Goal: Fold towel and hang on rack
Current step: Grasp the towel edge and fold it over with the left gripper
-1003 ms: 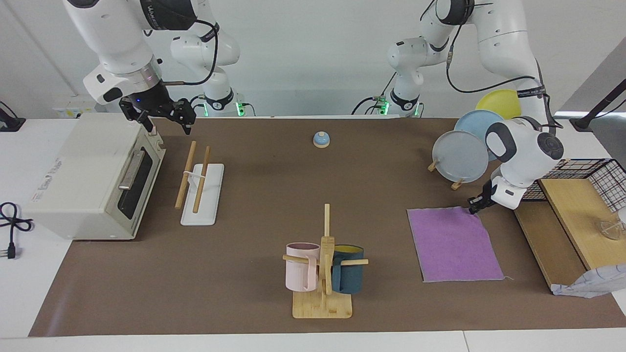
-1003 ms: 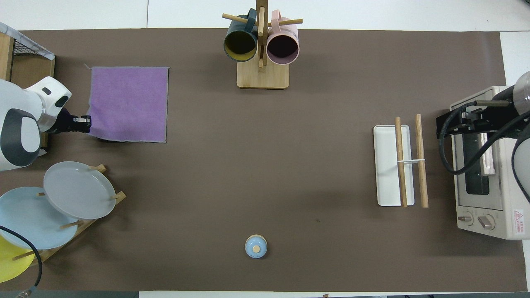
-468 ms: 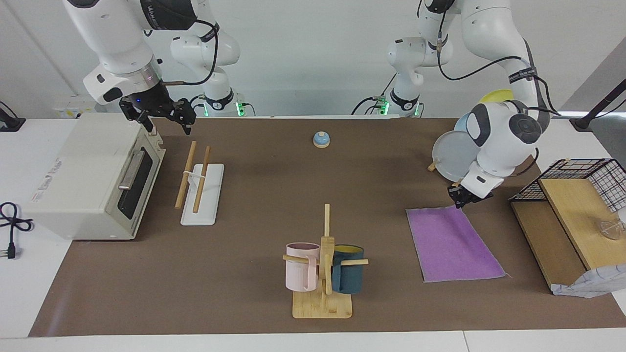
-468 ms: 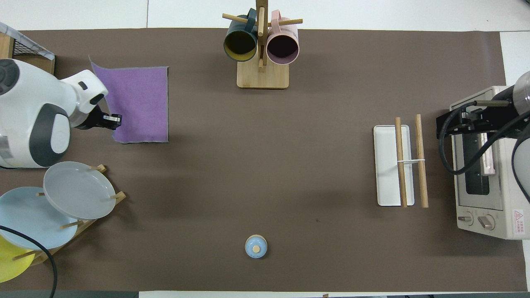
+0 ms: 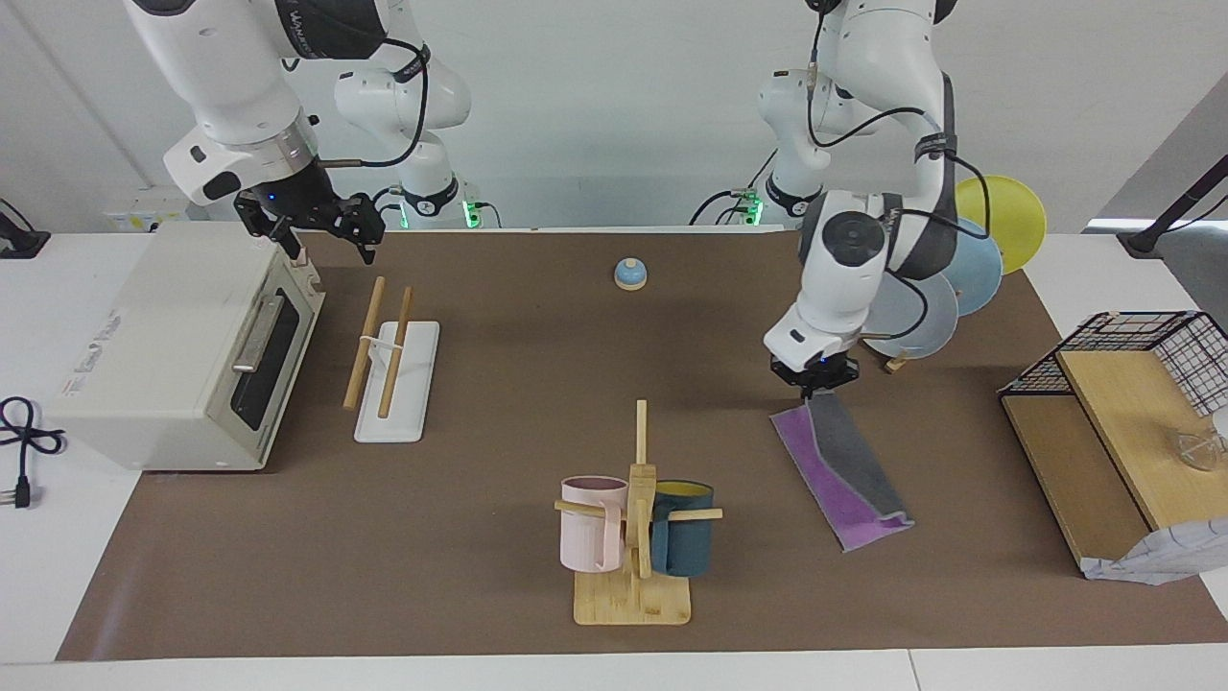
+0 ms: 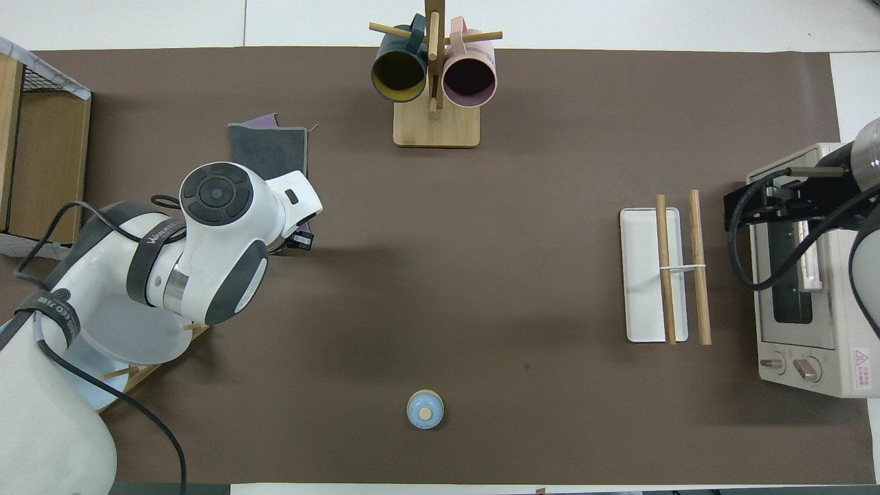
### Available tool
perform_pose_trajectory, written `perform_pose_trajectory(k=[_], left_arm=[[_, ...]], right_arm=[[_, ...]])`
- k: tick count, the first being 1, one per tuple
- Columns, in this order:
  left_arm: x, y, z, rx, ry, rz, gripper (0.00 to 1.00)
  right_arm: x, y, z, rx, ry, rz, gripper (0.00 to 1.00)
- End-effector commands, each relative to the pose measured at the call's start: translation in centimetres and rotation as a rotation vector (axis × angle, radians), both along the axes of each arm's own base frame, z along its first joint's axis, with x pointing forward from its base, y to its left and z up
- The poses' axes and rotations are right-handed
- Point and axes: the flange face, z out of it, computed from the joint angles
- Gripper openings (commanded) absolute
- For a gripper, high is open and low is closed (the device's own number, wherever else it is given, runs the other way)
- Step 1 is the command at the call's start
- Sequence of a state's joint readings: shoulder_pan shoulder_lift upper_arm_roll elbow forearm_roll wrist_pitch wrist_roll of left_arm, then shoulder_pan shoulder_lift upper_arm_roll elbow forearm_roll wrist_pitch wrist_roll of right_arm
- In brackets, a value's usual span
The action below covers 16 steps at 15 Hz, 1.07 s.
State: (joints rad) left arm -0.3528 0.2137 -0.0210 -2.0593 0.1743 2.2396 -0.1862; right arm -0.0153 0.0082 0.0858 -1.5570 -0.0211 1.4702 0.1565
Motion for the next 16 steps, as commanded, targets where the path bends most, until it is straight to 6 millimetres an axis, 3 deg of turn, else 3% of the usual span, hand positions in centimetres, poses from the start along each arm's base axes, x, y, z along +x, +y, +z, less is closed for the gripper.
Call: perform_pose_trajectory(k=[1, 2, 5, 8, 9, 11, 13, 16], left_arm=[[-0.1, 1.1, 0.1, -0.005, -0.044, 0.083, 0.37], [-0.1, 1.1, 0.2, -0.006, -0.046, 0.112, 0.99], [0.2, 1.9, 0.8, -0.007, -0.037, 0.157, 1.00], [2.4, 5.3, 2.7, -0.104, -0.016, 0.195, 1.00], [3.3, 7.4, 2.9, -0.171, -0.003, 0.206, 1.00], [4.0, 11.6, 2.7, -0.264, 0.009, 0.228, 1.00], [4.7, 14.0, 2.0, -0.339, -0.007, 0.283, 1.00], [5.4, 13.9, -1.0, -0.413, -0.008, 0.308, 1.00]], right_arm=[[-0.5, 0.2, 0.1, 0.016, 0.001, -0.001, 1.00], [-0.5, 0.2, 0.1, 0.016, 0.001, -0.001, 1.00], [-0.6, 0.5, 0.1, 0.016, 0.003, 0.005, 1.00], [-0.6, 0.8, 0.1, 0.016, 0.003, 0.009, 1.00], [-0.6, 0.8, 0.1, 0.016, 0.003, 0.009, 1.00], [-0.6, 0.9, 0.1, 0.016, 0.003, 0.011, 1.00], [-0.6, 0.9, 0.1, 0.016, 0.003, 0.011, 1.00], [-0.6, 0.9, 0.1, 0.016, 0.003, 0.011, 1.00]])
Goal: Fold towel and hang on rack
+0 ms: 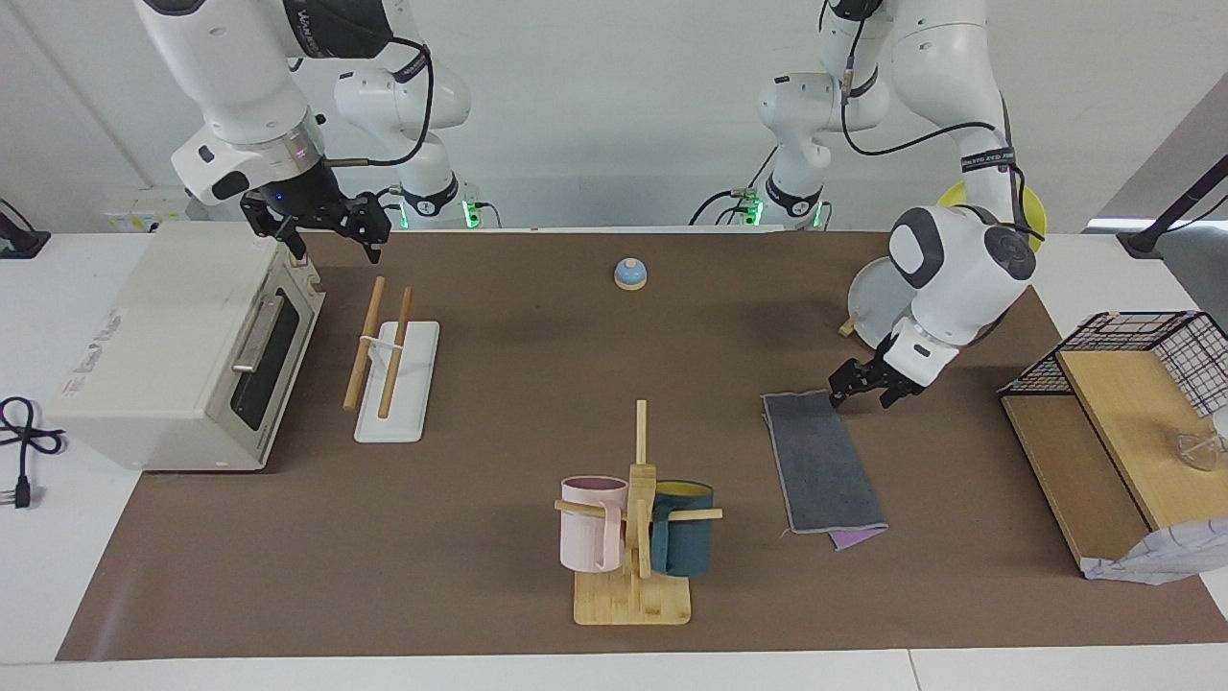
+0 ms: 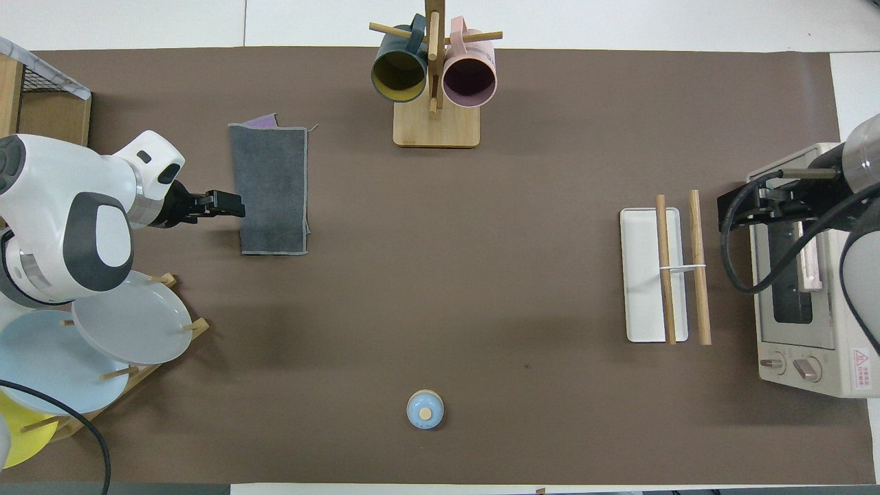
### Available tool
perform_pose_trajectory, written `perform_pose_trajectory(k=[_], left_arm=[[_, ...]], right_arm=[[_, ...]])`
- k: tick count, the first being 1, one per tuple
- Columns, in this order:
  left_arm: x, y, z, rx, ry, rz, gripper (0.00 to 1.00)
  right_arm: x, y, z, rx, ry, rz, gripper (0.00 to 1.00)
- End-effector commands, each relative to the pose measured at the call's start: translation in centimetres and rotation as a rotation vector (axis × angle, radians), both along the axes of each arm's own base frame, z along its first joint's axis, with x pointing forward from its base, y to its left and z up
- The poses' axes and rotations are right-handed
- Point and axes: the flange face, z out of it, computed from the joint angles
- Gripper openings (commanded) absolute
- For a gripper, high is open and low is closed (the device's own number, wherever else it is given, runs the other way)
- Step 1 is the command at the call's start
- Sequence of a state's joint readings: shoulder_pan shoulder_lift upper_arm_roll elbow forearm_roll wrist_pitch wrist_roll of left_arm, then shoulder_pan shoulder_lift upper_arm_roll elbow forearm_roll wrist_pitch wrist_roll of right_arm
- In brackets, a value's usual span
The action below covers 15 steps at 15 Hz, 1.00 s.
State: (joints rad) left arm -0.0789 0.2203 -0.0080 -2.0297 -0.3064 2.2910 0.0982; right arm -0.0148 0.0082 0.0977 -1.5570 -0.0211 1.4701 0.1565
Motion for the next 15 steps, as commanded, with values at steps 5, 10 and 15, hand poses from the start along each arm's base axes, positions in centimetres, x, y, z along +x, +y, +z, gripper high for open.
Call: perform_pose_trajectory(k=[5, 10, 15], left_arm=[[0.6, -1.6, -4.4, -0.053, 0.013, 0.001, 0.95], [0.6, -1.6, -5.2, -0.052, 0.022, 0.001, 0.61], [2.2, -1.7, -5.9, -0.055, 0.008, 0.003, 0.56]], right_arm=[[-0.5, 0.2, 0.1, 0.016, 0.003, -0.002, 1.00], [-0.6, 0.2, 0.1, 0.016, 0.004, -0.002, 1.00], [-0.6, 0.2, 0.1, 0.016, 0.004, -0.003, 1.00]])
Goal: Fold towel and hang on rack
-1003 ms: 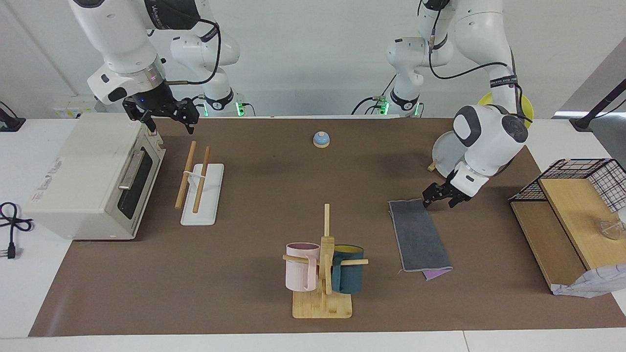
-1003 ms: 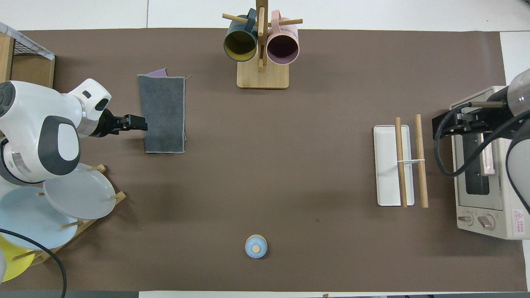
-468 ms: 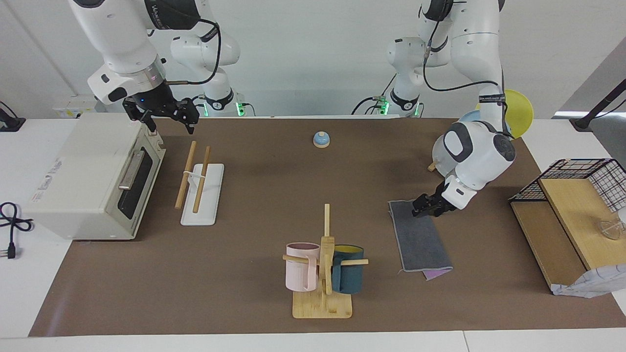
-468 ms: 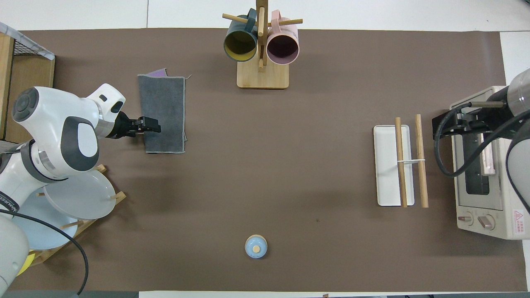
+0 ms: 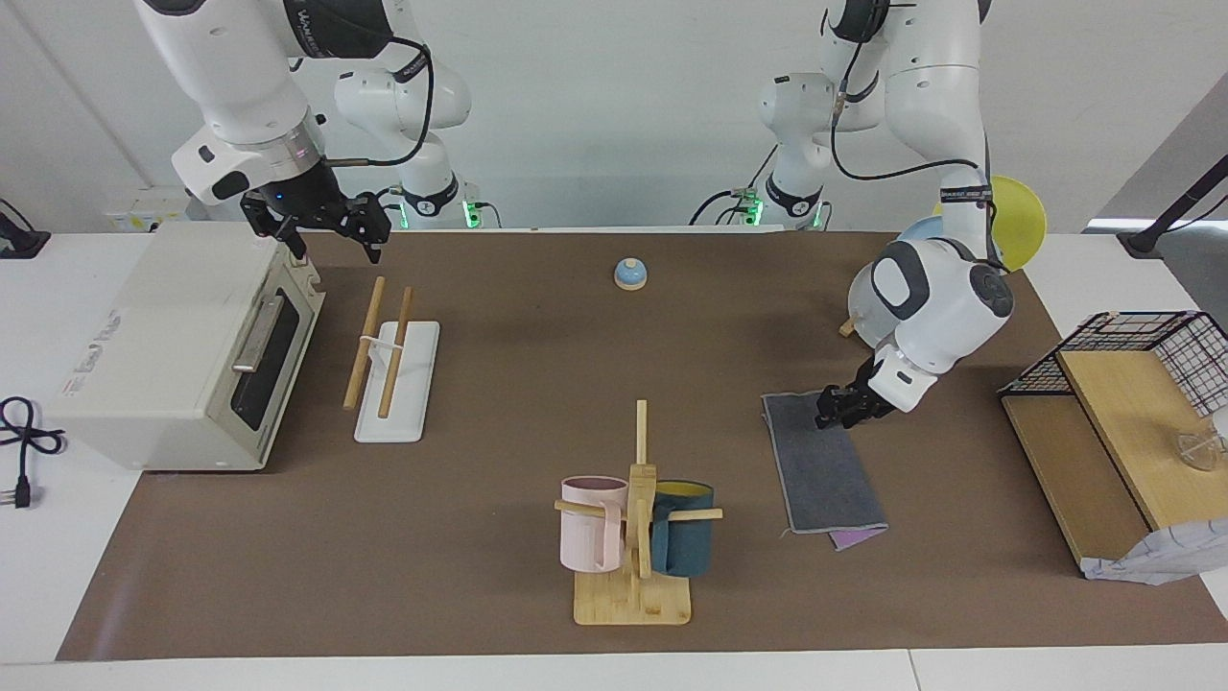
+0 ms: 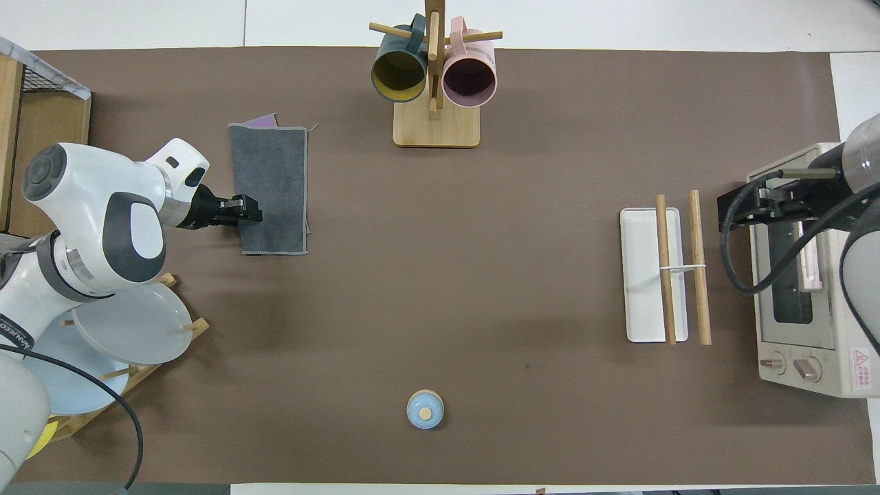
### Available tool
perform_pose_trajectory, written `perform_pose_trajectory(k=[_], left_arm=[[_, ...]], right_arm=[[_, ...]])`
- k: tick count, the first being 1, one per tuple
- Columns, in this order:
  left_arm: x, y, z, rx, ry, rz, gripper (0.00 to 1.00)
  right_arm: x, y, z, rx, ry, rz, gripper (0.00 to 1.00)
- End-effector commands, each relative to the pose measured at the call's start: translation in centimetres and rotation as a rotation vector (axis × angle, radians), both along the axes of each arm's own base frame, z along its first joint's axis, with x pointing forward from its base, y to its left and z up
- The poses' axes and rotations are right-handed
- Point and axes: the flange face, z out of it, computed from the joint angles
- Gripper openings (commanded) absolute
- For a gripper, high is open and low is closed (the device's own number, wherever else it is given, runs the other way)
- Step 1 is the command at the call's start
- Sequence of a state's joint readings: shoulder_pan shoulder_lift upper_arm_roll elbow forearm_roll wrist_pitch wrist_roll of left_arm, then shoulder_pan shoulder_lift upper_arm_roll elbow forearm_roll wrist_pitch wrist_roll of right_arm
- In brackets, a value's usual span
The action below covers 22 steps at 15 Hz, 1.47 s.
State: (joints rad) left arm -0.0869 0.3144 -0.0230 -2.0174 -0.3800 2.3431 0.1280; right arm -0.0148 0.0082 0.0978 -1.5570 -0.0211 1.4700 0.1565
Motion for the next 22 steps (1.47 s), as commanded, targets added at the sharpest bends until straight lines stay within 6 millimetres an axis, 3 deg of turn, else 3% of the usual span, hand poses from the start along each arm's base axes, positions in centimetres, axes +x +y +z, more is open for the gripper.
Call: perform_pose_trajectory(k=[1, 5, 9, 11, 17, 22], left_arm=[[1.7, -0.6, -1.4, -0.011, -0.023, -0.008, 0.56], [1.6, -0.3, -1.3, -0.011, -0.020, -0.011, 0.54], [1.7, -0.1, -1.3, -0.013, -0.016, -0.007, 0.01], [1.7, 0.1, -1.2, -0.015, -0.009, -0.004, 0.00], [2.8, 0.7, 2.4, -0.049, 0.041, 0.049, 0.00], [2.4, -1.3, 9.8, -0.068, 0.129, 0.320, 0.00]], right_arm=[[-0.6, 0.2, 0.1, 0.016, 0.004, -0.003, 1.00], [-0.6, 0.2, 0.0, 0.016, 0.007, -0.002, 1.00], [-0.6, 0.2, 0.1, 0.016, 0.006, -0.002, 1.00], [-0.6, 0.3, 0.1, 0.016, 0.007, 0.000, 1.00], [-0.6, 0.3, 0.1, 0.016, 0.007, 0.000, 1.00], [-0.6, 0.4, 0.1, 0.016, 0.007, 0.001, 1.00]])
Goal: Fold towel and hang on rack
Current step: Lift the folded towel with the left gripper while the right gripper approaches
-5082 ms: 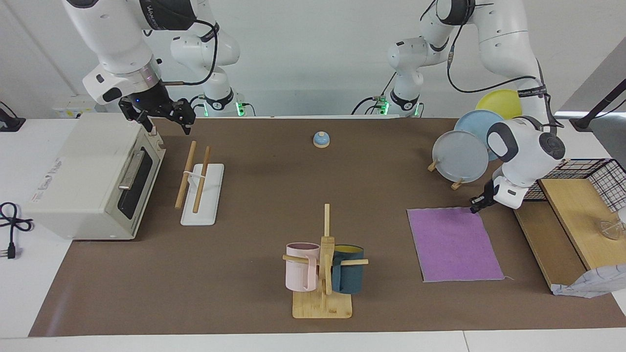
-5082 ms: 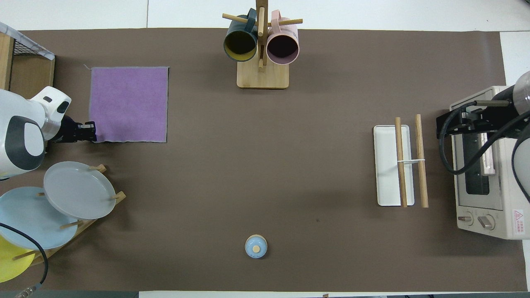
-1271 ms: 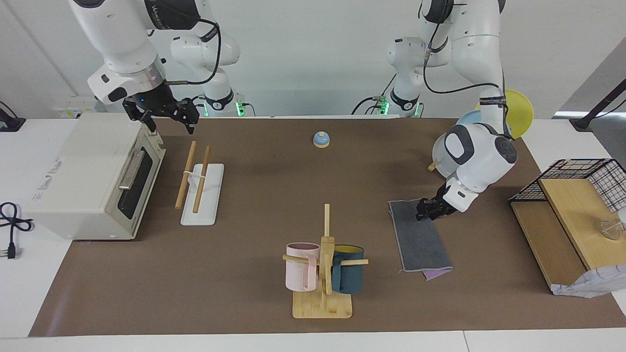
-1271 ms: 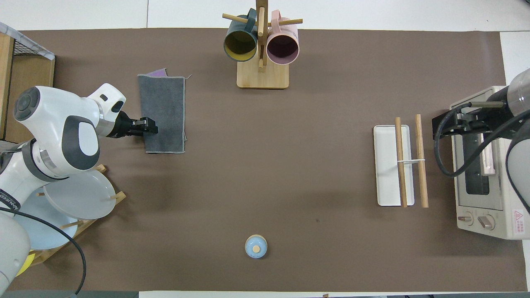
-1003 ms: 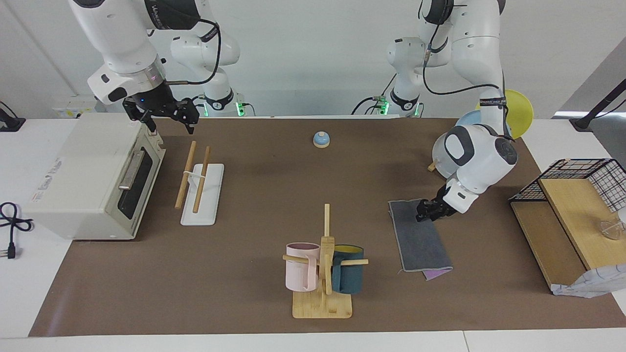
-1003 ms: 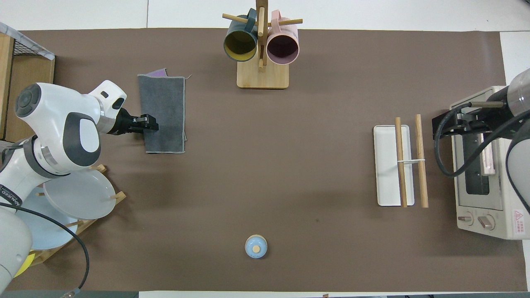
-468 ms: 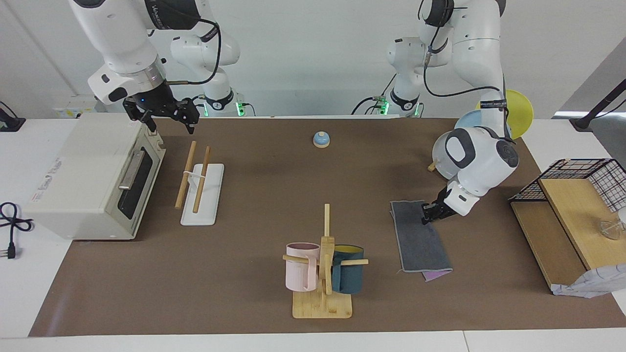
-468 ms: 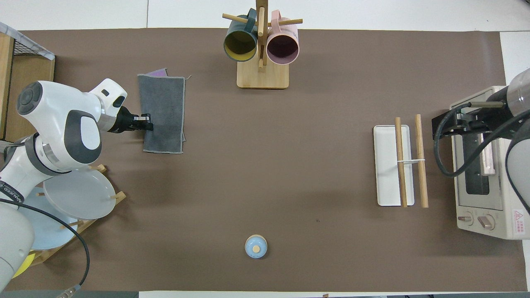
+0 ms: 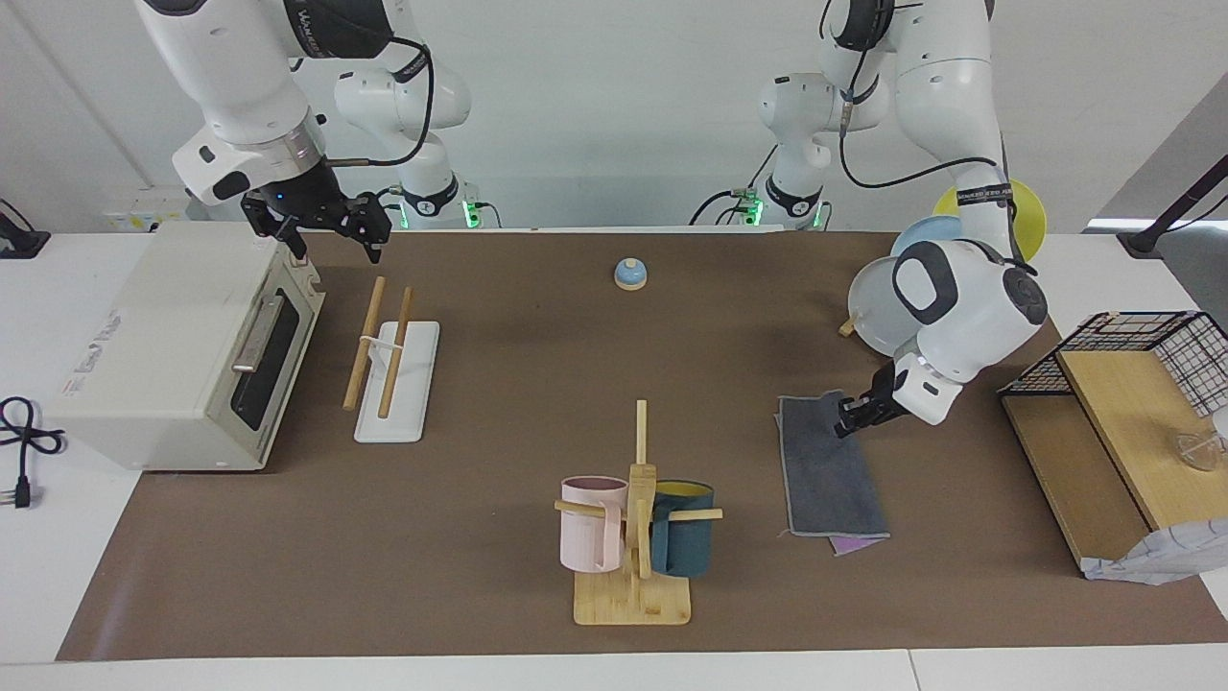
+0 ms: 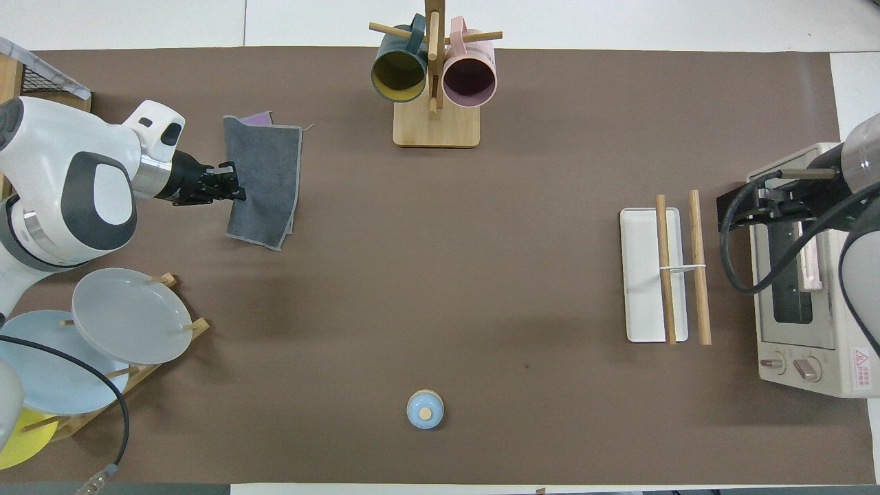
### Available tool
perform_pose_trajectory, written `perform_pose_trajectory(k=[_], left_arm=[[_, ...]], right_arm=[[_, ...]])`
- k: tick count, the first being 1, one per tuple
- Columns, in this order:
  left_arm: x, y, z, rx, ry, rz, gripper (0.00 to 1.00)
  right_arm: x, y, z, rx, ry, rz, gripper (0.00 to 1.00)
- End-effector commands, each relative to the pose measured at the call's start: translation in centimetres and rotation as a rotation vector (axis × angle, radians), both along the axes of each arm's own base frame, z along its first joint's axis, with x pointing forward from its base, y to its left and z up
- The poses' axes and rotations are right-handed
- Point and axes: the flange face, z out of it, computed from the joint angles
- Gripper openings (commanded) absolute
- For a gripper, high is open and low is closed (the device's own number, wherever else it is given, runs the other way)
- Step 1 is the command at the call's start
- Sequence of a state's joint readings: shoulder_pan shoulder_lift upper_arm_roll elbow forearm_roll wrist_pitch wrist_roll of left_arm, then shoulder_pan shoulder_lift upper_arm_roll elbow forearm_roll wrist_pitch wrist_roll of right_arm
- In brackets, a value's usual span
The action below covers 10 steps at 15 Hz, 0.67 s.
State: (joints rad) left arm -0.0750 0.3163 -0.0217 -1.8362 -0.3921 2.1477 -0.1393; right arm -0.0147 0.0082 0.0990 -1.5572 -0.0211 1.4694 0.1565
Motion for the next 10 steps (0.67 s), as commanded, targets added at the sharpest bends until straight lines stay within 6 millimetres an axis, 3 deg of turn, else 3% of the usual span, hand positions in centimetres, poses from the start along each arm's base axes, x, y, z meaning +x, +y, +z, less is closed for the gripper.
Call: perform_pose_trajectory(k=[1, 3, 6, 10], left_arm=[[-1.2, -1.8, 5.2, -0.015, 0.066, 0.150, 0.00], [-1.7, -3.2, 8.0, -0.018, 0.119, 0.247, 0.00], [-2.5, -6.2, 11.4, -0.006, 0.184, 0.445, 0.00], [-4.8, -10.2, 16.4, -0.049, 0.261, 0.756, 0.00]], right_arm=[[-0.6, 0.3, 0.0, 0.015, 0.008, 0.000, 1.00], [-1.0, 0.4, -0.5, 0.017, 0.016, 0.021, 1.00], [-3.0, 2.3, -2.8, 0.017, 0.010, 0.201, 1.00], [-2.5, 2.7, -3.0, 0.065, -0.026, 0.174, 1.00]])
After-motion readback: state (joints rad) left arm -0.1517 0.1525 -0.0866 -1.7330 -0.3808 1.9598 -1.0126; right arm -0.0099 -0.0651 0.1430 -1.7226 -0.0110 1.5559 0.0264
